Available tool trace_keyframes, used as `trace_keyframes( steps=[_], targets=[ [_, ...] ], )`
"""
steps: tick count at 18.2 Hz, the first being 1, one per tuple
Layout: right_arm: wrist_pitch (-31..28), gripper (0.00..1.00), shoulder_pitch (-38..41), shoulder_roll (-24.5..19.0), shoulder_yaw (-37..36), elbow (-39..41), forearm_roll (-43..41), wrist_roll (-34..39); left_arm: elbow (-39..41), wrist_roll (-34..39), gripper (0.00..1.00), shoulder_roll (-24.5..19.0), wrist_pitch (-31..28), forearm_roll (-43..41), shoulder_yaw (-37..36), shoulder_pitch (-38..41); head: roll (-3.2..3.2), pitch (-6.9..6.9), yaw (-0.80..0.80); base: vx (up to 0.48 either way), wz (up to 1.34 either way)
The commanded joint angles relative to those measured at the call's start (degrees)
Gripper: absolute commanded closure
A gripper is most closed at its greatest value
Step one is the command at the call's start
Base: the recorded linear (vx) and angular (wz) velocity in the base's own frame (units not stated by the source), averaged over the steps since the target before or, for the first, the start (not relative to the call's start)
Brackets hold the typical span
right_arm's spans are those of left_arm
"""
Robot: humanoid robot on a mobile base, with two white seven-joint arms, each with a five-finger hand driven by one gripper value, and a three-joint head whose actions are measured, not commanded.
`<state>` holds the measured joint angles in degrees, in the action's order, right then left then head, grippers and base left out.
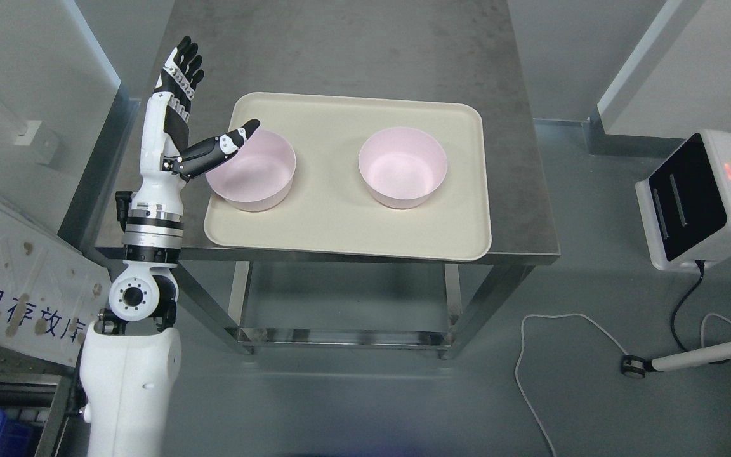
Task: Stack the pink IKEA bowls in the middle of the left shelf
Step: 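Reach the left hand over the pink bowl nearer the left arm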
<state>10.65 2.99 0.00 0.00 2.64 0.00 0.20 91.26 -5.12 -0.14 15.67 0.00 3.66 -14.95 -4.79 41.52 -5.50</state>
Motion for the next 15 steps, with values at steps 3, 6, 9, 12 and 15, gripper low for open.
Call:
trace_keyframes(
  steps=[3,6,9,12,15],
  targets=[
    [0.0,0.0,0.0,1.0,-0.6,0.0,0.4,0.0,0.8,-0.8,0.0,-1.9,0.3,0.0,1.5,0.4,0.0,0.0,0.0,0.0,0.0],
    [0.0,0.0,0.0,1.0,-0.6,0.0,0.4,0.0,-2.4,-10.5,0.0,-9.9,1.3,0.0,2.7,-1.5,0.0,0.0,0.0,0.0,0.0],
    [0.0,0.0,0.0,1.0,-0.6,0.0,0.4,0.1,-8.2,-19.0,0.01,-17.5,1.4,-0.6,2.2,-7.7,0.0,0.0,0.0,0.0,0.0],
    [0.0,0.0,0.0,1.0,-0.5,0.0,0.4,0.0,-15.5,-28.2,0.03,-25.7,0.5,-7.1,-1.8,-16.5,0.0,0.0,0.0,0.0,0.0],
    [0.0,0.0,0.0,1.0,-0.5,0.0,0.4,0.0,-16.9,-33.9,0.03,-27.0,-3.6,-10.3,-8.0,-20.8,0.0,0.0,0.0,0.0,0.0]
  ],
)
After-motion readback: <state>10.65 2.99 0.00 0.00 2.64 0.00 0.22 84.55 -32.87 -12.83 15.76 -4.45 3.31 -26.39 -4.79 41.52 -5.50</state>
